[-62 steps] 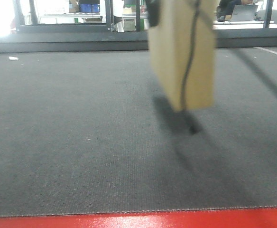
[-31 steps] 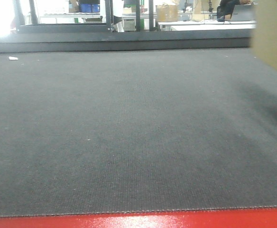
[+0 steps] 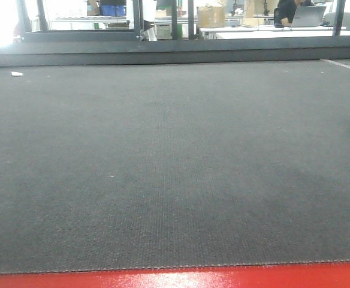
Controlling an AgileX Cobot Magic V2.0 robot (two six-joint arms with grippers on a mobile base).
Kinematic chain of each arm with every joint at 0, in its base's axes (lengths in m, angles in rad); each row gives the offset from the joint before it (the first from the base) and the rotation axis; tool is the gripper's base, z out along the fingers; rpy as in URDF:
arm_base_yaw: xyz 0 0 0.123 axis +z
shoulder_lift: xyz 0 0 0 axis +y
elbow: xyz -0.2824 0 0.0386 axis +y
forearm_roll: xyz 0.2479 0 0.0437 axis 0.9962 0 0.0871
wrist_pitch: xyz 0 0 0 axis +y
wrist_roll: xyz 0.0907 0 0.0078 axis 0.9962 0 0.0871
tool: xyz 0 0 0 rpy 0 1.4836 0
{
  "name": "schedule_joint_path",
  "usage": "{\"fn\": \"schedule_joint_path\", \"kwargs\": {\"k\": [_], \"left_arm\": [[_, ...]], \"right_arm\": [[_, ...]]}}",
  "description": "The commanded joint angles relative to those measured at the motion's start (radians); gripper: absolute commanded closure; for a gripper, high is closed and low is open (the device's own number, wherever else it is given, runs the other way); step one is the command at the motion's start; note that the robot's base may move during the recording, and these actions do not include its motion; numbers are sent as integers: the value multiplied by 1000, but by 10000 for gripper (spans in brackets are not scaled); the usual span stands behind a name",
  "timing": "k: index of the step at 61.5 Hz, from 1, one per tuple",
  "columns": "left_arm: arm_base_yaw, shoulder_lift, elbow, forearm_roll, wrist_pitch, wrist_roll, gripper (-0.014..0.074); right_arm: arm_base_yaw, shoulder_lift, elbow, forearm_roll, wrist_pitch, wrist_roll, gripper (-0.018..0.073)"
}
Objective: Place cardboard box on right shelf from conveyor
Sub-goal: 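Raise the held box with the right gripper clear of the conveyor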
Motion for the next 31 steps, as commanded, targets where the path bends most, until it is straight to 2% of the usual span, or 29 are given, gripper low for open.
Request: {"fn": "schedule_joint_path", "kwargs": {"k": [1,22,31], "left_arm": [[-3,-15,8,-6,-85,0,712],[-3,-15,8,-6,-85,0,713],[-3,-15,8,-6,-85,0,713]], "right_arm": [[-3,-110,9,-14,-94,-13,357],[-3,-457,44,-10,-116,-243,357],[-3,-541,44,-3,-121,-249,357]]}}
